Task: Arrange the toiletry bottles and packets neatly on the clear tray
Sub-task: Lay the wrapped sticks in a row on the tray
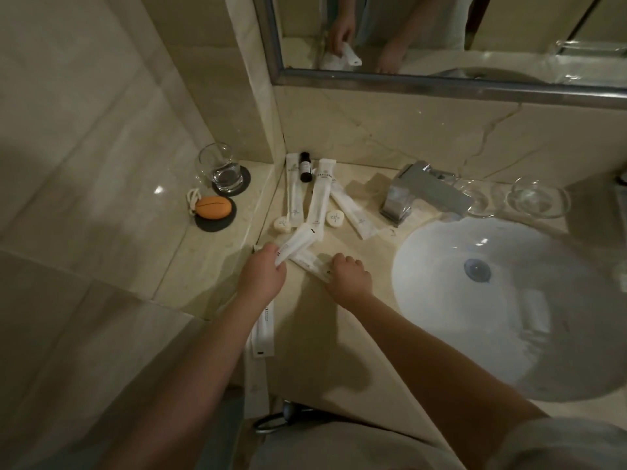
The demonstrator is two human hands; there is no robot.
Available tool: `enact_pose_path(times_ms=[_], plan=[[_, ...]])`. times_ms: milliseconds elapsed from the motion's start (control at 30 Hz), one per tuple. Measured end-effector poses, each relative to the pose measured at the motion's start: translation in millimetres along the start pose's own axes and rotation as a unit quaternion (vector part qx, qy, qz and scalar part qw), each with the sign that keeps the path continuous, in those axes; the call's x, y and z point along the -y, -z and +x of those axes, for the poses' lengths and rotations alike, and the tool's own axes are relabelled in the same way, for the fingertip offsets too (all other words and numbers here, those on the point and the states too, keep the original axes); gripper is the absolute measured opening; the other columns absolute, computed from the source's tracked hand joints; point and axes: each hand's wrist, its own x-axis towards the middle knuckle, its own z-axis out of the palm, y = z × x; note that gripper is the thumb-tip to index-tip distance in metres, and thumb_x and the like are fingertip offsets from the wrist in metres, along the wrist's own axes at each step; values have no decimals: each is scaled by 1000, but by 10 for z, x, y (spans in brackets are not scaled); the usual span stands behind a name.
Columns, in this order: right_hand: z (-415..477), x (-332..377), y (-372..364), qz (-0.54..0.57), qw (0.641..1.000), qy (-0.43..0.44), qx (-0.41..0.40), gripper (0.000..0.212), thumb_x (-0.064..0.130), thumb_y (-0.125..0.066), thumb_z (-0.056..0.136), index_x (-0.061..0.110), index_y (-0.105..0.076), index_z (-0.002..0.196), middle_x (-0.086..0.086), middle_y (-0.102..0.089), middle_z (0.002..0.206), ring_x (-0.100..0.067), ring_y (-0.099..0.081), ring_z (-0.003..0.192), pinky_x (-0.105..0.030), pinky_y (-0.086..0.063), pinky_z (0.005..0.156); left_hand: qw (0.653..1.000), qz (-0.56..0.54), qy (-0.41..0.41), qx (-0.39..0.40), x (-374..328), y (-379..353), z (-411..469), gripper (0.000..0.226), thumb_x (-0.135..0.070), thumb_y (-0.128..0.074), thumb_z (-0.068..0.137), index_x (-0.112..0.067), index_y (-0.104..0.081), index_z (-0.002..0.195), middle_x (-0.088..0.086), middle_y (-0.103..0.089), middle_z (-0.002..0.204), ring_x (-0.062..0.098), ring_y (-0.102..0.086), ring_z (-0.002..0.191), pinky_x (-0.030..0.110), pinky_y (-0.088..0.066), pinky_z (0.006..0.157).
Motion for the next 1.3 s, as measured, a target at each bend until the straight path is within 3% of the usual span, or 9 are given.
enact_pose_path(times_ms=[200, 300, 433, 567, 700, 1000, 1100, 1200, 1300], plan=[[12, -146, 106, 61, 996, 24, 57, 22, 19, -56, 85, 7, -60, 104, -13, -61, 107, -30, -58, 99, -34, -45, 77, 999, -44, 0, -5, -189, 44, -50, 26, -15, -52, 90, -7, -54, 115, 15, -63, 104, 30, -60, 95, 36, -48, 77], [-139, -393, 256, 108, 990, 54, 71, 25, 19, -61, 83, 4, -58, 103, -15, -62, 107, -27, -56, 93, -31, -39, 71, 997, -71, -9, -2, -391, -48, -96, 28, -15, -52, 90, -9, -55, 117, 12, -64, 107, 28, -61, 96, 36, -50, 80], [-457, -863, 535, 169, 983, 45, 46, 14, 18, -65, 81, 11, -53, 86, -9, -58, 88, -24, -51, 79, -30, -37, 66, 996, -81, -29, 11, -758, -250, -172, 27, -16, -53, 88, -7, -54, 114, 15, -64, 108, 32, -60, 98, 38, -50, 82], [-812, -1416, 769, 252, 967, -9, 17, 27, 14, -68, 80, 24, -45, 69, -6, -62, 77, -26, -61, 69, -35, -50, 64, 991, -113, -69, 23, -1242, -490, -320, 27, -16, -55, 87, -6, -54, 113, 13, -64, 106, 31, -60, 95, 37, -50, 79], [-1181, -1968, 938, 355, 932, -60, -34, 8, 9, -63, 83, 10, -55, 81, -1, -63, 70, -10, -58, 57, -20, -45, 54, 985, -122, -115, 47, -1767, -735, -468, 28, -16, -55, 87, -7, -53, 112, 13, -62, 107, 31, -59, 96, 39, -51, 81], [-1913, -3226, 1139, 468, 846, -148, -206, 9, -2, -60, 84, 6, -58, 88, -3, -56, 62, 1, -52, 45, -20, -44, 49, 963, -85, -221, 131, -2994, -1373, -836, 27, -20, -57, 87, -9, -51, 111, 7, -60, 101, 28, -58, 91, 31, -44, 75], [-2090, -3613, 1210, 477, 817, -203, -252, 11, 0, -58, 84, 9, -61, 89, -4, -57, 62, -9, -51, 46, -22, -43, 48, 953, -66, -250, 161, -3352, -1609, -926, 28, -20, -57, 86, -8, -51, 110, 8, -60, 101, 29, -58, 92, 33, -45, 74], [-2207, -3922, 1246, 446, 821, -218, -284, 15, 4, -59, 84, 14, -63, 93, -2, -60, 66, -7, -53, 52, -25, -44, 53, 947, -68, -258, 179, -3710, -1830, -1019, 26, -21, -57, 85, -9, -51, 108, 10, -63, 102, 31, -61, 89, 35, -48, 72], [-2246, -4087, 1267, 357, 859, -202, -307, 28, 8, -64, 82, 19, -66, 108, 1, -68, 81, -16, -61, 75, -29, -46, 70, 944, -94, -261, 178, -4090, -2001, -1132, 28, -35, -60, 85, -11, -57, 99, 6, -63, 91, 29, -61, 83, 33, -47, 67]])
